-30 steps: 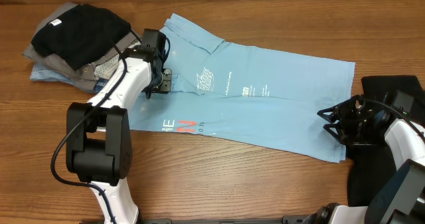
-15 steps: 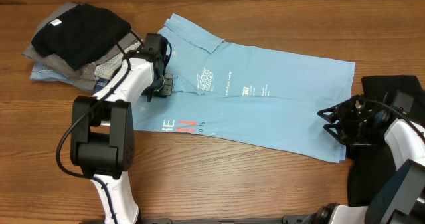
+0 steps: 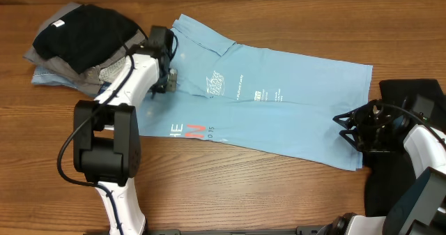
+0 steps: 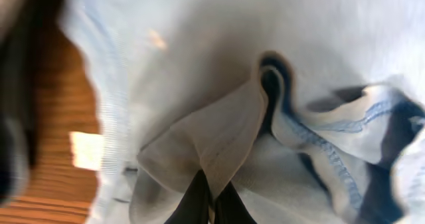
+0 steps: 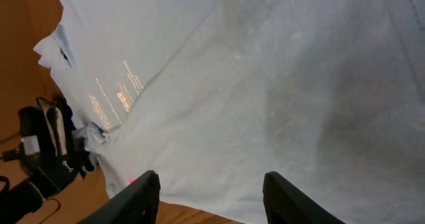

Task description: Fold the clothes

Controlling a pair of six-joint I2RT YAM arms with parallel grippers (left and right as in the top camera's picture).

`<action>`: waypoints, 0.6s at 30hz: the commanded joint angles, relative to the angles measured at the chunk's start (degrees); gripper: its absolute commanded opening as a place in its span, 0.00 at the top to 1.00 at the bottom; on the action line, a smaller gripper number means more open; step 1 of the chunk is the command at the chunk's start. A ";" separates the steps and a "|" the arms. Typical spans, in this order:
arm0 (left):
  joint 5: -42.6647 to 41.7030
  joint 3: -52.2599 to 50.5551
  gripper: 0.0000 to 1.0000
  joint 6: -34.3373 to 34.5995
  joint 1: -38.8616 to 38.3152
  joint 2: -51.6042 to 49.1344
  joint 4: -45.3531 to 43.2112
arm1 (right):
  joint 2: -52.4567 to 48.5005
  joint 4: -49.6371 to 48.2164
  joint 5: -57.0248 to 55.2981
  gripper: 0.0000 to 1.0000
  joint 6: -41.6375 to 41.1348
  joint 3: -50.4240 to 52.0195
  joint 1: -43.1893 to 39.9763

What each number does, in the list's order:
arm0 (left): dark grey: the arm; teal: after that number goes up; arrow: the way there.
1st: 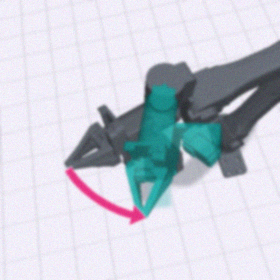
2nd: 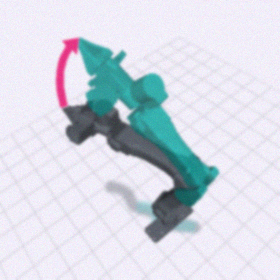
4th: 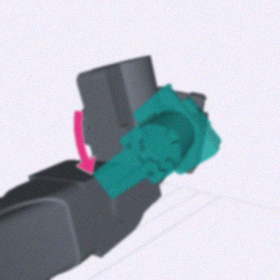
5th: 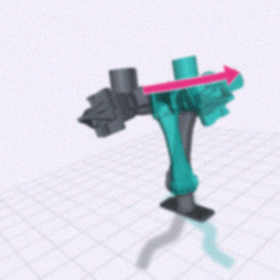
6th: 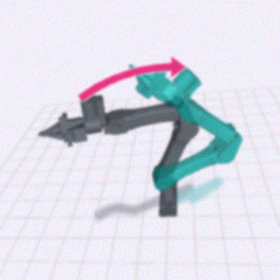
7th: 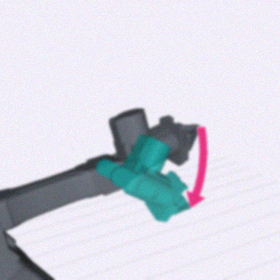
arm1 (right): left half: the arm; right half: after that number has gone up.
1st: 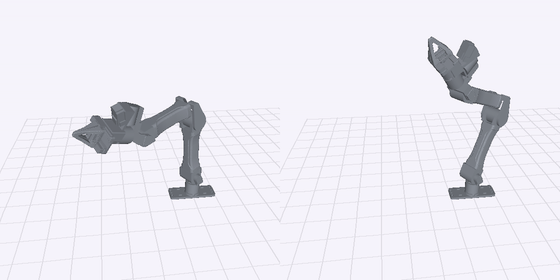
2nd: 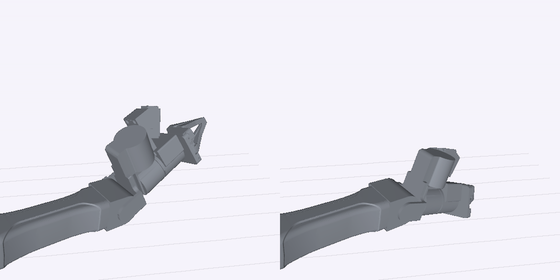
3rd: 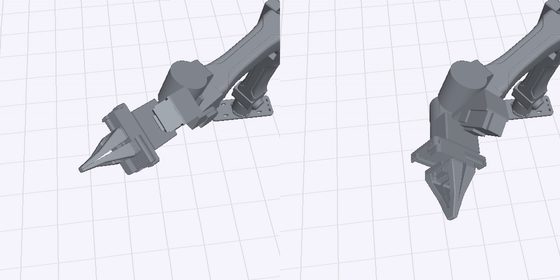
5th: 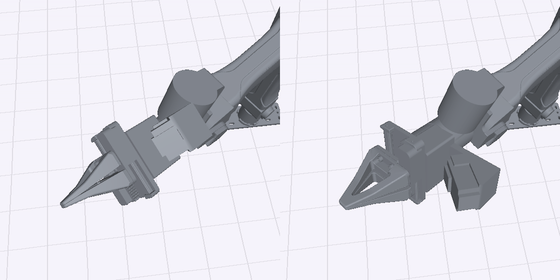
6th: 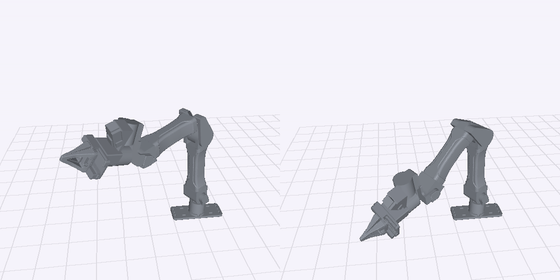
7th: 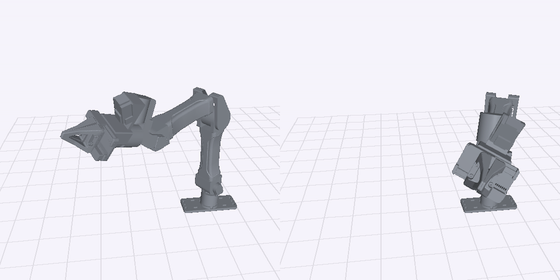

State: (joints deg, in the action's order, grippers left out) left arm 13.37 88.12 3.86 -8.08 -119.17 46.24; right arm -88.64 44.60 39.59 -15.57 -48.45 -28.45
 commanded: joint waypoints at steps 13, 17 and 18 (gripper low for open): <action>4.59 2.01 0.28 0.87 1.36 -0.61 0.61 | 1.16 0.28 -2.67 0.45 0.63 -1.22 0.26; 0.57 2.01 0.43 0.94 1.36 -0.61 3.96 | 1.14 3.10 -10.71 0.45 -3.32 -1.22 0.20; -0.63 2.01 0.38 0.98 1.38 -0.61 5.35 | 1.11 4.20 -13.77 0.45 -5.20 -1.22 0.20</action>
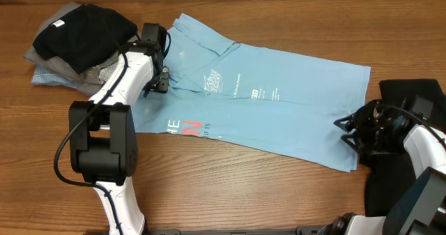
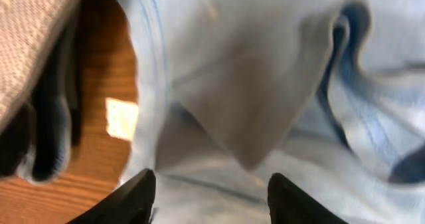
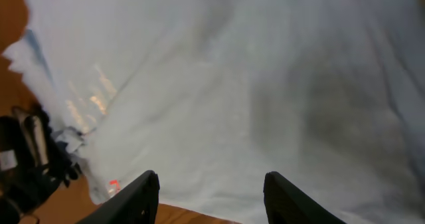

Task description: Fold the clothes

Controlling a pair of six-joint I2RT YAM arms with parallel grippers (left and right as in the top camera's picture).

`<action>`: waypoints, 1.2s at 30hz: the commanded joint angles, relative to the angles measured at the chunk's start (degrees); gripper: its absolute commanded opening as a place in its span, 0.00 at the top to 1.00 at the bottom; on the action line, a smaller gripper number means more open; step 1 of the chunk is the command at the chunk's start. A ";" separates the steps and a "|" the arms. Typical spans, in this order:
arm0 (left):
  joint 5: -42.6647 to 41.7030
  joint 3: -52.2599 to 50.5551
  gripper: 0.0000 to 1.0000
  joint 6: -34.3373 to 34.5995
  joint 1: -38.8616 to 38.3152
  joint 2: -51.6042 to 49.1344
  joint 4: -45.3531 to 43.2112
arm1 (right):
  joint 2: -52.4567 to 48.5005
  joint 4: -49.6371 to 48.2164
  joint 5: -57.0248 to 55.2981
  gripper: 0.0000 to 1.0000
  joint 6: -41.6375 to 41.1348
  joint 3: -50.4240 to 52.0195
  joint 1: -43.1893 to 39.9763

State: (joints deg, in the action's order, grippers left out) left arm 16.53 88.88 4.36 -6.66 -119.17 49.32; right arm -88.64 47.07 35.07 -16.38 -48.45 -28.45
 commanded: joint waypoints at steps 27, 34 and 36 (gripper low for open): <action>-12.11 -9.73 0.26 6.36 17.07 -0.61 10.43 | 0.81 3.32 -15.50 0.37 -6.69 6.12 0.26; -7.17 -15.02 0.96 6.82 18.29 -0.61 9.11 | 0.81 5.40 -15.39 0.37 -6.12 6.12 0.26; -3.63 -14.99 0.96 8.63 18.97 -0.61 11.30 | 0.81 6.25 -15.74 0.37 -6.12 6.12 0.26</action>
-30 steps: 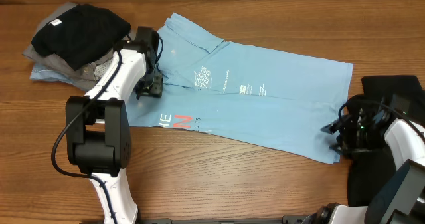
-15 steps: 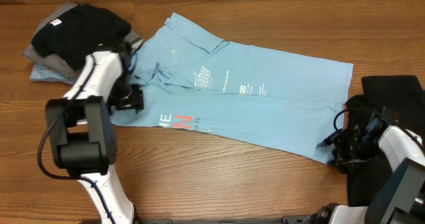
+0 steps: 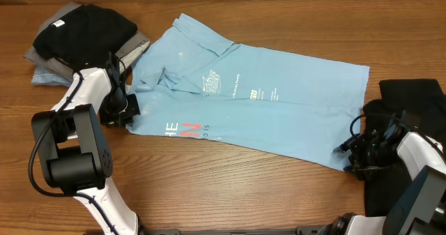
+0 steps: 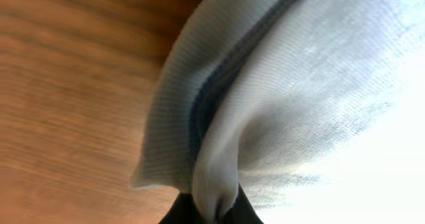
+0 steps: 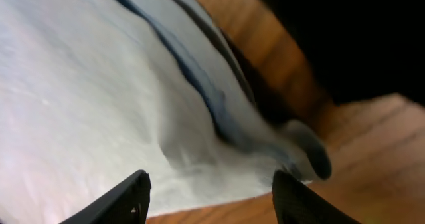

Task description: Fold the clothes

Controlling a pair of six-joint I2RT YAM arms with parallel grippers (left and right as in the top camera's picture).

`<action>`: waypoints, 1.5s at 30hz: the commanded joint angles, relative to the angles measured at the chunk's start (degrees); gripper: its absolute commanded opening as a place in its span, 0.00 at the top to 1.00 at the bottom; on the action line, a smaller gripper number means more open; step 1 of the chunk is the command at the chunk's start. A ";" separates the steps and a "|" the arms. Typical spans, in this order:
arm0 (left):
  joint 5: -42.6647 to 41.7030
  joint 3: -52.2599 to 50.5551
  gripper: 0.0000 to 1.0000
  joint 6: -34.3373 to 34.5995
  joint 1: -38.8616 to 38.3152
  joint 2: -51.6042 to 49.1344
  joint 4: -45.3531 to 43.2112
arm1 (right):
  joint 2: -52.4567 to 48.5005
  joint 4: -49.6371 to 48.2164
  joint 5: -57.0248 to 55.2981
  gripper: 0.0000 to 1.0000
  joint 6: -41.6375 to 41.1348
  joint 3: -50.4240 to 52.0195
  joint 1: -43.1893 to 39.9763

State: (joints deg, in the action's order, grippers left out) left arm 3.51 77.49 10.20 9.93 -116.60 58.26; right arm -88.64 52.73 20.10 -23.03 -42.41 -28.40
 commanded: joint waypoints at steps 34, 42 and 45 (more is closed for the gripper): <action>-10.95 17.14 0.28 -5.97 7.23 2.54 25.57 | -0.87 -11.23 2.54 0.90 -2.71 3.78 11.04; -11.06 23.10 0.21 -5.92 7.19 16.02 25.35 | -1.16 -8.07 -8.46 0.96 -10.43 8.35 5.68; -11.06 23.10 0.12 -5.92 7.19 19.89 24.46 | -1.09 -3.45 -9.25 0.96 -9.99 6.25 3.02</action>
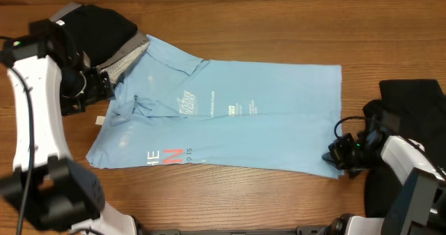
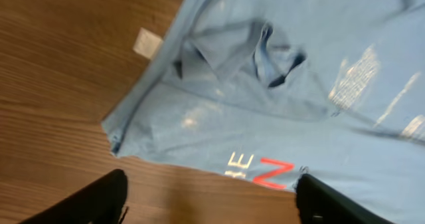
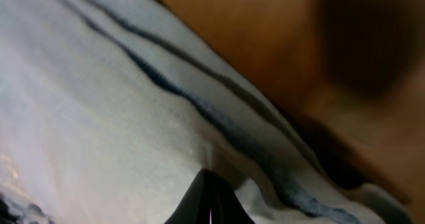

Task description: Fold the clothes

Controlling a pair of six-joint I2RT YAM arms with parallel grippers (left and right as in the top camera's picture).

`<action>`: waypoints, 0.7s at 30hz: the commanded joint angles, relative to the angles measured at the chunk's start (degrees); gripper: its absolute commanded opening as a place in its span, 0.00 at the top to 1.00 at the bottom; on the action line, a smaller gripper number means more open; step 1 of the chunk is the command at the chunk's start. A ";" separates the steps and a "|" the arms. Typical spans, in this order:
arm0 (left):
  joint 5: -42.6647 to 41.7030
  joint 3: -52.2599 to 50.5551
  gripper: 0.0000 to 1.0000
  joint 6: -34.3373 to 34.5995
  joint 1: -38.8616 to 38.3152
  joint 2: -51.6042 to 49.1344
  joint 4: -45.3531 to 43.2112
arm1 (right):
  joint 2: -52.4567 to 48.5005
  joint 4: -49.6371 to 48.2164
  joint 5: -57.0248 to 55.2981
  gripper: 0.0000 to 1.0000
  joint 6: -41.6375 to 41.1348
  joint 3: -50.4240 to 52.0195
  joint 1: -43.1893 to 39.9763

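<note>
A light blue polo shirt [image 1: 237, 130] lies spread across the wooden table, collar to the left and hem to the right. My left gripper [image 1: 96, 90] hangs open above the shirt's left sleeve. In the left wrist view the shirt [image 2: 279, 84] lies well below, with its collar and red lettering showing, and nothing is between the fingers [image 2: 99, 197]. My right gripper [image 1: 339, 155] is at the shirt's lower right hem corner. In the right wrist view it [image 3: 211, 201] is shut on the hem fabric [image 3: 99, 117].
A pile of clothes topped by a black garment [image 1: 104, 22] sits at the back left, touching the shirt's shoulder. Another black garment [image 1: 411, 99] lies at the right edge beside my right arm. A small white tag [image 2: 146, 42] lies on the wood by the sleeve.
My left gripper has let go of the shirt's left edge and now hangs open above it. The shirt lies further left and flatter. My right gripper, open then, is shut on the hem corner.
My left gripper was shut on fabric near the collar while the right hung open over the hem. Then the left was open there. Then it was shut on the shirt's left edge, the right open by the lower right corner. Now the shirt lies spread further left.
</note>
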State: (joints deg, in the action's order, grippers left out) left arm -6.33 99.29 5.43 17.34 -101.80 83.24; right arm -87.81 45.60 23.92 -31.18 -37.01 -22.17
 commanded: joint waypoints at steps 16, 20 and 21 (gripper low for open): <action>-8.61 -1.73 0.00 1.38 -3.85 5.64 -5.05 | 4.83 17.75 -2.93 0.83 11.58 -22.95 -2.38; -8.22 -7.48 0.04 -1.05 -10.05 3.91 -10.67 | 5.18 17.33 1.25 0.82 12.17 -23.10 -2.21; -8.22 -9.11 0.05 -2.05 -12.11 3.28 -12.74 | 5.18 17.29 1.95 0.82 12.17 -23.10 -2.21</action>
State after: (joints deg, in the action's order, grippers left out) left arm -14.79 94.74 5.72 10.44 -95.92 73.63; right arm -83.13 63.00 20.91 -21.10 -59.35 -24.69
